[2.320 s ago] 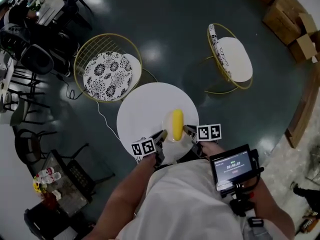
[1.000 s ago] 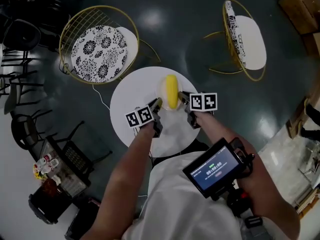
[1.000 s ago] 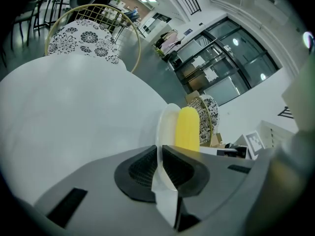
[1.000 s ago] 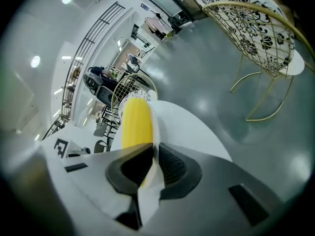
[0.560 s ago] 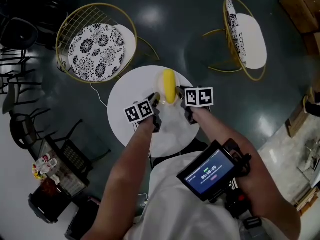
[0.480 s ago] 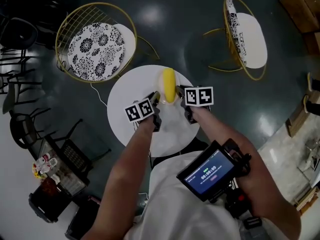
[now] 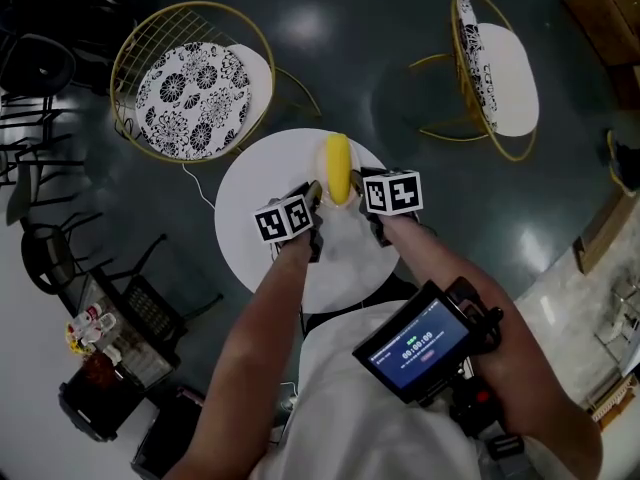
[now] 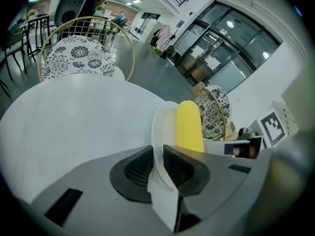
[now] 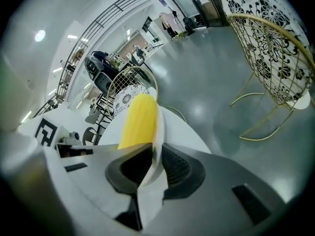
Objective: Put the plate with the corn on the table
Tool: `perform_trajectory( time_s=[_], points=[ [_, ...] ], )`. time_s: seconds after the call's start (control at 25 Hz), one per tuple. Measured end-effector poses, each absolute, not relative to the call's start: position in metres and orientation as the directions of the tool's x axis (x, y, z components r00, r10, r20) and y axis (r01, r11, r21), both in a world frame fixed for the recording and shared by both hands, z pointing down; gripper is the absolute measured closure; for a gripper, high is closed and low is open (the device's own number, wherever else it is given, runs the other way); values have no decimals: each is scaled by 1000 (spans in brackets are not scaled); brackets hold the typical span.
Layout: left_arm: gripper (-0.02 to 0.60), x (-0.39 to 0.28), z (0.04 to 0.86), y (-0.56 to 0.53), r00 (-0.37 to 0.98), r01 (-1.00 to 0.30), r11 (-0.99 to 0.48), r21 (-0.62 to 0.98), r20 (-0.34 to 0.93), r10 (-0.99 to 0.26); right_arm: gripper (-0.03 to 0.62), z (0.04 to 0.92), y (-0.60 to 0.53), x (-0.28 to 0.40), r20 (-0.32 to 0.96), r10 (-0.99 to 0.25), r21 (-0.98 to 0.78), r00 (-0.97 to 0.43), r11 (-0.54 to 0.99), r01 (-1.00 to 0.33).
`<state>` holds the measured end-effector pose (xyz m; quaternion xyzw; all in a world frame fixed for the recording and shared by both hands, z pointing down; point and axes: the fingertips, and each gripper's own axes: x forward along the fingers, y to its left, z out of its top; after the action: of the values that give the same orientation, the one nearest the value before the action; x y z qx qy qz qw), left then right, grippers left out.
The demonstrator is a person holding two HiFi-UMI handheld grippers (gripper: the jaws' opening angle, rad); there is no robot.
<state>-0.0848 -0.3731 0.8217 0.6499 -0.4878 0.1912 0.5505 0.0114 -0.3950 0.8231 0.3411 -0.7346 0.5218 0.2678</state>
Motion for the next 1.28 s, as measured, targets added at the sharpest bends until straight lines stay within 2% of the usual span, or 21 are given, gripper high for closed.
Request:
perform_trajectory(
  time_s=[0.28,0.6,1.0,1.08,1.16,1.28],
  points=[
    [521,-91,820,-372,424,-864,45,501,772,-473,551,822,-395,12,749,-255,-567,-611,231,-791],
    [499,-98,810,-374,422,-863,15,505,737,-529,546,812,-401,23,737,-361,-528,-571,219,-820],
    [500,-105,788,-358,432,-879,-62,474,733,-526,549,794,-391,26,724,-377,-527,-578,239,-816],
    [507,-106,782,-354,430,-882,-73,466,730,-532,551,790,-385,27,714,-377,-544,-589,230,-807],
    [543,-107,777,-349,425,-887,-84,455,729,-536,588,786,-379,28,705,-384,-554,-596,226,-801],
    [574,-111,770,-342,421,-892,-99,441,729,-540,588,778,-374,28,701,-395,-547,-594,236,-803]
  ],
)
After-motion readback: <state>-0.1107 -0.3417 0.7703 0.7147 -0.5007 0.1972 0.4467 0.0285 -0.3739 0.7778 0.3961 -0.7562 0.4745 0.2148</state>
